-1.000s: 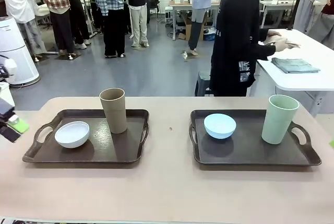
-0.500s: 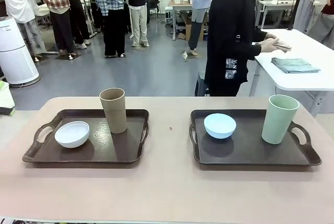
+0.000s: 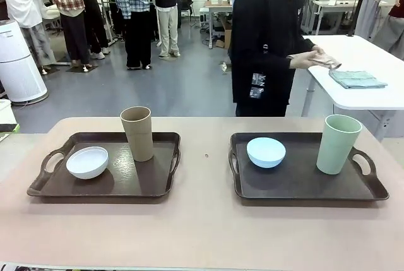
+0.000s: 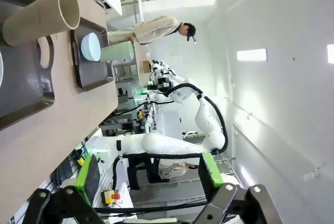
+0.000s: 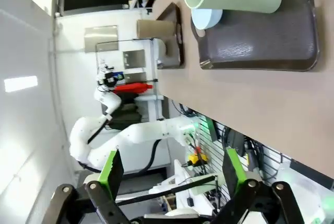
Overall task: Set up a tray with a mat and arrange the tableware.
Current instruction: Pick up the Picnic Bowl and Reusable plastic cup from the Handle tray in front of the human's position and hold them in the air.
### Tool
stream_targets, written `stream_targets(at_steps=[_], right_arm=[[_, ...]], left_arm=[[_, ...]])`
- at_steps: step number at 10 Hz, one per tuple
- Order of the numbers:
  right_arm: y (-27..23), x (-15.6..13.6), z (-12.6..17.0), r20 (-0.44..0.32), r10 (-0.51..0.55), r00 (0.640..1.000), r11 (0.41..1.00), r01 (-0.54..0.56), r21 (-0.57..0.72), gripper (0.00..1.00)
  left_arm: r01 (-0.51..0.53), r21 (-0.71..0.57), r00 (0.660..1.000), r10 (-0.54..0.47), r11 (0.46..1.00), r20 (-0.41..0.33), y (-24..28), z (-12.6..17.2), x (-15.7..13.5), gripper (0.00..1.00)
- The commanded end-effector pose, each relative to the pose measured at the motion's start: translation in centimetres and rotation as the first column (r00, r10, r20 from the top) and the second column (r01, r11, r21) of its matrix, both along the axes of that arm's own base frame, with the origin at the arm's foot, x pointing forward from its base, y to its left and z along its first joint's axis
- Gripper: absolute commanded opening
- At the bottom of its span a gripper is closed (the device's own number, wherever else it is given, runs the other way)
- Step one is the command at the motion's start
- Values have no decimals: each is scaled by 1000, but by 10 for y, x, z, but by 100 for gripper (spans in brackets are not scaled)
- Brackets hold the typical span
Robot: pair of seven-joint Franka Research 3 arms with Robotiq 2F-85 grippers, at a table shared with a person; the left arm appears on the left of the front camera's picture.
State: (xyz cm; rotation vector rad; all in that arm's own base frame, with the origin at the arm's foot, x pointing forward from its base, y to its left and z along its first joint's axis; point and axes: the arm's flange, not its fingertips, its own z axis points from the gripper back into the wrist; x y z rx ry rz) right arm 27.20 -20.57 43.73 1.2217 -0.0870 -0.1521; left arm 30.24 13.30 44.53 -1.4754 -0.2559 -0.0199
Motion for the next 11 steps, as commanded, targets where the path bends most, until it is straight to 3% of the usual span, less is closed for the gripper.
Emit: stream_targets(at_steps=[1,11], right_arm=[[1,-8,-1,16,1,1000,999,-1,-35,100],[1,-8,-1,16,1,1000,999,-1,-35,100]], left_arm=[[1,34,1000,-2,999,17,1,2,-5,100],[1,34,1000,-2,999,17,1,2,-5,100]])
